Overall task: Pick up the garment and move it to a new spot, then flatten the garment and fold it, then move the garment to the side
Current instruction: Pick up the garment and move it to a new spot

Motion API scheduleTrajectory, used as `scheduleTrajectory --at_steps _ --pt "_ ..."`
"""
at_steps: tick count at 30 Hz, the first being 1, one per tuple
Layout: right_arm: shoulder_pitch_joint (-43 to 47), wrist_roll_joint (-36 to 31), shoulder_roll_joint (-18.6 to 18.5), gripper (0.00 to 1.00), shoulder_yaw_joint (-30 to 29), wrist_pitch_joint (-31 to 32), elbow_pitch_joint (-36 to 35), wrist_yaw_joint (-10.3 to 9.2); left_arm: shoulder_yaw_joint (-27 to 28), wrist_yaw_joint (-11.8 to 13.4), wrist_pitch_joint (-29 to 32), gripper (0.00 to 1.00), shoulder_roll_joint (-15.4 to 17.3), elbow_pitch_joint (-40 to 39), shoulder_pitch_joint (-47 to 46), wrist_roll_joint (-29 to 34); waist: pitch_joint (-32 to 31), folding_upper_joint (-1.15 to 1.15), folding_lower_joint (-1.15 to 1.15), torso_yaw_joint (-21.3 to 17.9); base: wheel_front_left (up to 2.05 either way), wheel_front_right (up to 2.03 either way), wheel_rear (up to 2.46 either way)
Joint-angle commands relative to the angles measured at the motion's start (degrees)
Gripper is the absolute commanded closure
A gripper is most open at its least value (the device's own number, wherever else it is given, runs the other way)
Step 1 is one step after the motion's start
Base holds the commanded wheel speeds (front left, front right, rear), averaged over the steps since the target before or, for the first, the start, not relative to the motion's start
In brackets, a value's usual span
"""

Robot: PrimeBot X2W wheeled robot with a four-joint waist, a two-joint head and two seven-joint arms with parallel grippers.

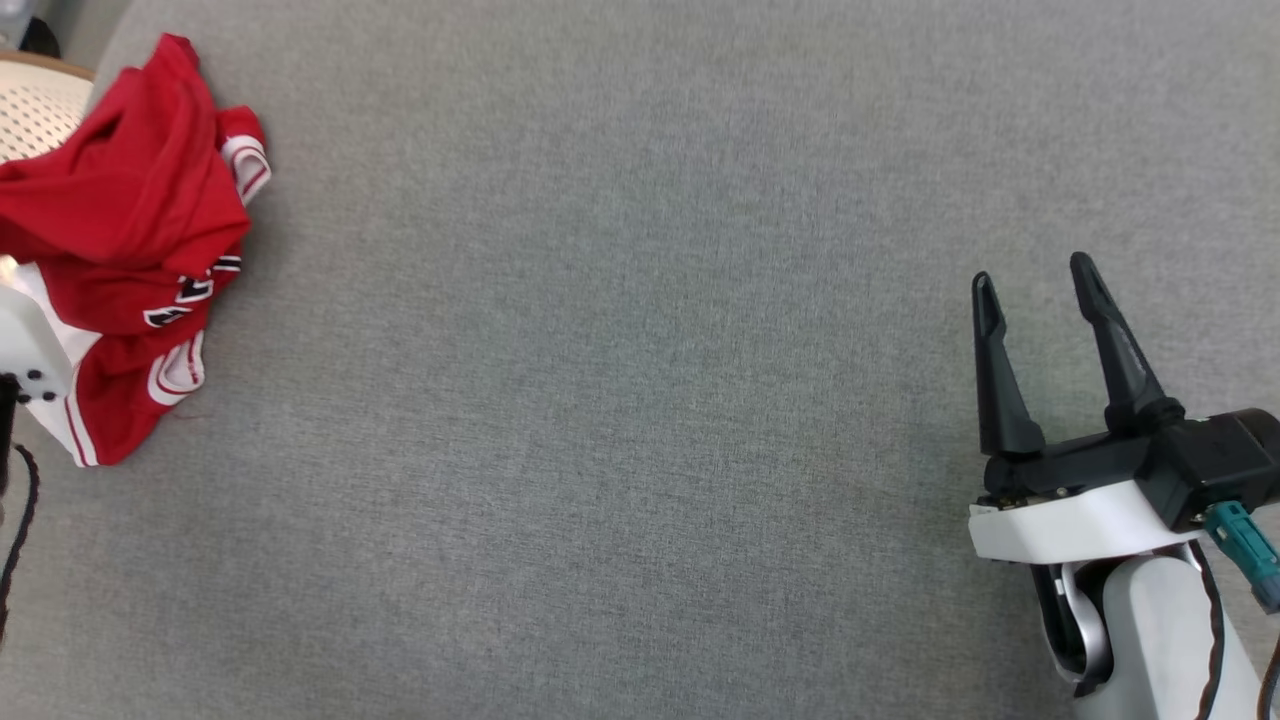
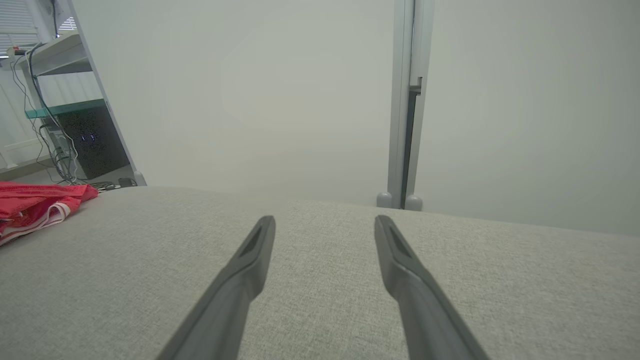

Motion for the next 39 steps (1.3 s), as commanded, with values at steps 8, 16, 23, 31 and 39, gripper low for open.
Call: scheduleTrajectory --at_steps 8,16,23,31,39 --pt "1.63 4.07 -0.13 0.0 1.34 -2.18 3.76 0.0 1.17 4.34 -3.99 1.0 2.65 -13.94 0.64 1.78 -10.15 0.0 0.0 -0.82 0.0 0.0 0.0" --pt "3.56 8.06 -0.13 0.0 2.69 -3.09 6.58 0.0 3.78 6.24 -4.01 1.0 3.28 -37.25 6.44 3.67 -17.91 0.0 0.0 -2.98 0.0 0.0 0.0" --pt "4.18 10.31 -0.14 0.0 3.82 -3.13 6.2 0.0 2.83 5.7 -3.86 1.0 3.17 -42.0 5.85 3.96 -20.53 0.0 0.0 -6.58 0.0 0.0 0.0" --pt "4.71 12.49 -0.12 0.0 3.77 -3.15 5.11 0.0 -0.96 5.27 -1.98 1.0 -0.62 -45.03 2.08 4.17 -20.54 0.0 0.0 -12.21 0.0 0.0 0.0" --pt "3.72 13.33 -0.12 0.0 2.95 -3.16 4.23 0.0 -6.66 4.35 -0.28 1.0 -8.15 -49.38 -2.32 3.73 -19.63 0.0 0.0 -17.7 0.0 0.0 0.0"
